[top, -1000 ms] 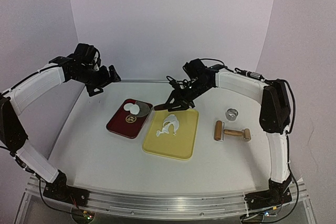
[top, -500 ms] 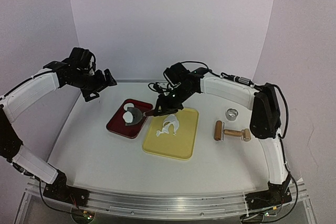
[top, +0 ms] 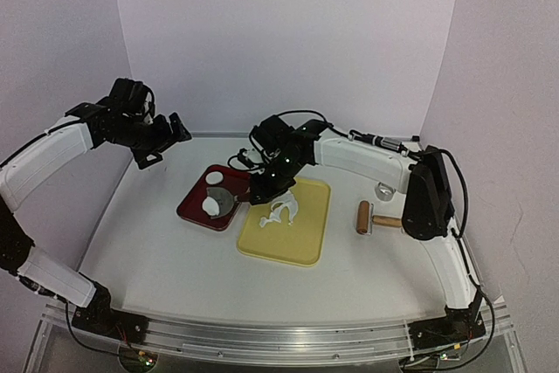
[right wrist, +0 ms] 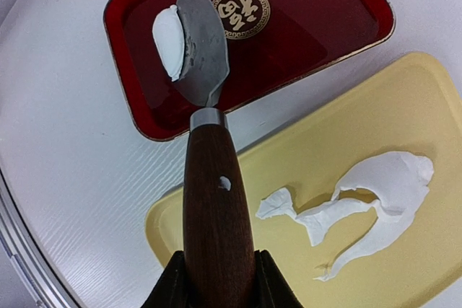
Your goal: Roll out the dumpling wrappers from the dough
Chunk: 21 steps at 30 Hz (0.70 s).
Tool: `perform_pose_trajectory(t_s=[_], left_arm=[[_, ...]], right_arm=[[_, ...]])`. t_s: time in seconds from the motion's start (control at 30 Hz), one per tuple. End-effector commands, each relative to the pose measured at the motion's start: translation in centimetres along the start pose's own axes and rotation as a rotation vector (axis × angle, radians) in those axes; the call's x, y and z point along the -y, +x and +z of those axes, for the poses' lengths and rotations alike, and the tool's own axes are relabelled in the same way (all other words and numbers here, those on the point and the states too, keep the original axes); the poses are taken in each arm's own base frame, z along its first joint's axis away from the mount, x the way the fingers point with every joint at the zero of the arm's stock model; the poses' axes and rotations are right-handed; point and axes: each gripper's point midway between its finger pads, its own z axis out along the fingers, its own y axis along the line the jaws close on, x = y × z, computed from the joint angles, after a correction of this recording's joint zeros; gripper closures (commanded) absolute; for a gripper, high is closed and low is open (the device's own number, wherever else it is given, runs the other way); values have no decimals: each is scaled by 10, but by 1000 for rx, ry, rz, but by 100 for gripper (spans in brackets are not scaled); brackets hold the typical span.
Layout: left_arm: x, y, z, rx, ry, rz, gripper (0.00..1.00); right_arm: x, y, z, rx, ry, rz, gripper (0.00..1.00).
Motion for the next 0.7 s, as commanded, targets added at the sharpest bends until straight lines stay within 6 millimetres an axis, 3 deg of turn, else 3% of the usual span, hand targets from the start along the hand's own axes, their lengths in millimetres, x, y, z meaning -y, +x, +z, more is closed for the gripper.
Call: perform_pose_trajectory(t_s=[0.0, 0.1, 0.2, 0.3, 0.67], left_arm=[[0, -5, -14, 42, 10, -23, 1], [-1, -5, -16, 50, 6, -28, 1], [-2, -6, -18, 60, 2, -33, 0], [-3, -6, -18, 59, 2, -43, 1], [-4, -4, -21, 64, 8, -69, 1]], right_arm=[[14, -24, -33, 91, 141, -59, 100], [15, -38, -50, 150, 183, -84, 100], [1, -48, -61, 202, 162, -182, 100], [-11, -48, -59, 211, 169, -283, 100], [-11, -48, -63, 228, 270, -389, 100]])
